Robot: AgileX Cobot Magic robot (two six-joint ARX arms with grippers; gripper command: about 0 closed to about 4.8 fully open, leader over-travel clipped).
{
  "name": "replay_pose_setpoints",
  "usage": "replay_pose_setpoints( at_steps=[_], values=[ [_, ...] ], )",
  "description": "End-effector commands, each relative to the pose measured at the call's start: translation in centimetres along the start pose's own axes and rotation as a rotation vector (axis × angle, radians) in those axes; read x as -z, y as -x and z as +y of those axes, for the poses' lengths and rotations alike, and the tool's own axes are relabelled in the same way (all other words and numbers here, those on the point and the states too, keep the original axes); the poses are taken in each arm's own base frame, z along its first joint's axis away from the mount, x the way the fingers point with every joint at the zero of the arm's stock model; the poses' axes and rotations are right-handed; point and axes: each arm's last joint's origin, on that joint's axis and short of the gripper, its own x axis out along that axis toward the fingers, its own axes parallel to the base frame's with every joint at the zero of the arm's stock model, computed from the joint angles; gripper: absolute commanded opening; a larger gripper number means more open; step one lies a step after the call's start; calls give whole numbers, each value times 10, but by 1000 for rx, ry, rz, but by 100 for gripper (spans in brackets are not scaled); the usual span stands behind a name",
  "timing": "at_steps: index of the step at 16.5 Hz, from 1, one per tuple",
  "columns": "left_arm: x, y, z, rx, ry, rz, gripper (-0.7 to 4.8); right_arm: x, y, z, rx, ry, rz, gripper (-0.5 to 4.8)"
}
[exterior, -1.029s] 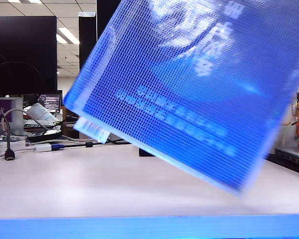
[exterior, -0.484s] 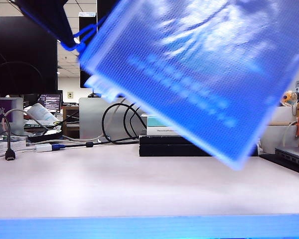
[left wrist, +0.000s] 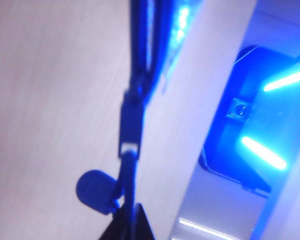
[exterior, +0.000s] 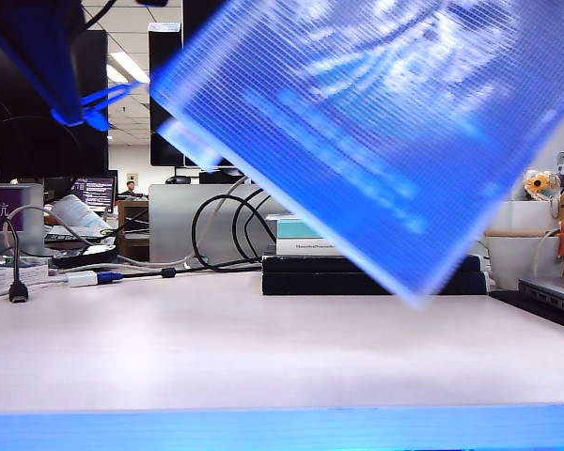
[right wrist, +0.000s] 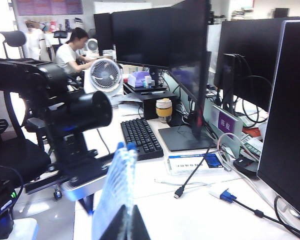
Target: Pick up the transparent plastic file bag with a blue zipper and open its zipper.
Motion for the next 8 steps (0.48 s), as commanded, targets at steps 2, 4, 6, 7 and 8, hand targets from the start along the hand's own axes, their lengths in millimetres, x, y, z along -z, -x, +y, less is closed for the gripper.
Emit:
replay_pose_setpoints(
  at_steps=[2, 4, 6, 7, 8],
  values=[
    [-3, 8, 21, -158, 158, -134, 479, -2, 1, 0, 21, -8, -8, -1],
    [-8, 16, 26, -180, 150, -267, 479, 3, -1, -4, 21, -49, -2, -1],
    [-13, 35, 22, -197, 135, -418, 479, 12, -13, -9, -21, -101, 5, -1],
    [-10, 58, 13, -261, 125, -515, 479, 24, -33, -16, -72, -146, 8, -1],
    [-8, 66, 9, -285, 123, -542, 479, 29, -44, -17, -88, -163, 4, -1]
  ],
)
